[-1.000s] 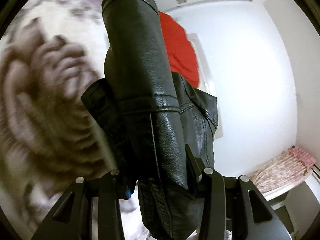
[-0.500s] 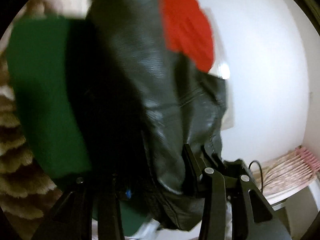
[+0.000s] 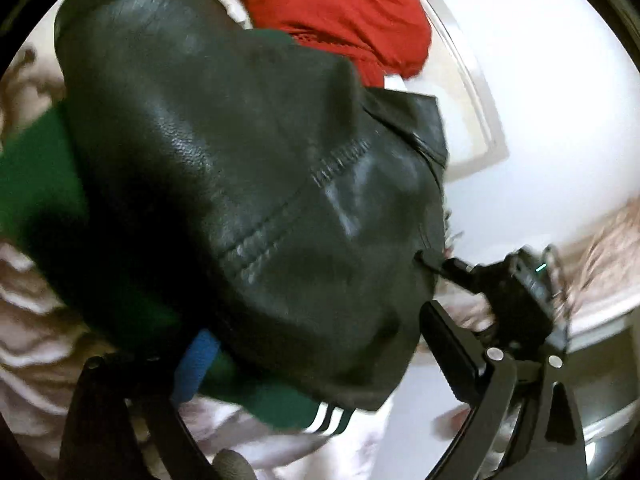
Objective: Fold large clothes
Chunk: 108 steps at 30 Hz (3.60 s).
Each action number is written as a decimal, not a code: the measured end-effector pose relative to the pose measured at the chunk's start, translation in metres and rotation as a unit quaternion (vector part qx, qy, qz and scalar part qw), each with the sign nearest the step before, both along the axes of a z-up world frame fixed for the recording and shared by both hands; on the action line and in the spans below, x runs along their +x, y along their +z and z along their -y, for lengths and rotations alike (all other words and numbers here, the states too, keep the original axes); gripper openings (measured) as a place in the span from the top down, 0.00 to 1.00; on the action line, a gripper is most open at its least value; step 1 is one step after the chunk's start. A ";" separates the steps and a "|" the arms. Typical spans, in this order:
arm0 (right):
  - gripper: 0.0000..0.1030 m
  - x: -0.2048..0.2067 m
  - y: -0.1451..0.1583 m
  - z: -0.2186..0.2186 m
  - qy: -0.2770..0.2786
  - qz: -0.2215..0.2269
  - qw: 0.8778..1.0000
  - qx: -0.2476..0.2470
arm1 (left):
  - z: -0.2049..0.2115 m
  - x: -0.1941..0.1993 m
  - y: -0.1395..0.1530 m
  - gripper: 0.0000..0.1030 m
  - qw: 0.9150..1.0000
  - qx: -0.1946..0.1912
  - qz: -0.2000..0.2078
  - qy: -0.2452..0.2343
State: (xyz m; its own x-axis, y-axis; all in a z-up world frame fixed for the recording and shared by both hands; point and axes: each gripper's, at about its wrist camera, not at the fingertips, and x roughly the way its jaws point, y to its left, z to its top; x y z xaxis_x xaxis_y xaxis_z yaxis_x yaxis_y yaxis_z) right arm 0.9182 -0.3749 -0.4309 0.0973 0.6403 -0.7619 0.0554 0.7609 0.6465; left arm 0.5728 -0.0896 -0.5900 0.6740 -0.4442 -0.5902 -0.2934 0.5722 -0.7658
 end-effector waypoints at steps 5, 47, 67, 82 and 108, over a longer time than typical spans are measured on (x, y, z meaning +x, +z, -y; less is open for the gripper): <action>0.17 -0.042 0.054 -0.016 -0.027 0.080 0.981 -0.176 | -0.015 -0.026 0.049 0.01 0.986 0.167 0.012 -0.011; 0.13 -0.688 0.445 -0.135 -0.143 0.324 0.851 -0.388 | 0.024 -0.385 0.400 0.00 0.884 0.455 0.089 -0.062; 0.09 -0.773 0.507 -0.134 -0.150 0.368 0.832 -0.387 | 0.023 -0.433 0.420 0.00 0.875 0.469 0.114 -0.031; 0.06 -0.770 0.513 -0.132 -0.146 0.378 0.829 -0.384 | 0.024 -0.438 0.419 0.00 0.875 0.470 0.115 -0.028; 0.05 -0.771 0.515 -0.129 -0.147 0.381 0.829 -0.382 | 0.021 -0.445 0.423 0.00 0.875 0.469 0.117 -0.024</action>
State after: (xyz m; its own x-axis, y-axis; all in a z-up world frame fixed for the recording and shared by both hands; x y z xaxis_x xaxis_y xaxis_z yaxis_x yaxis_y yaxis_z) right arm 0.1469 -0.2460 0.0839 0.8035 -0.1370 -0.5794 0.1073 0.9905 -0.0855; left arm 0.1280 -0.1101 -0.1674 0.8191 0.1310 -0.5584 -0.1501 0.9886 0.0118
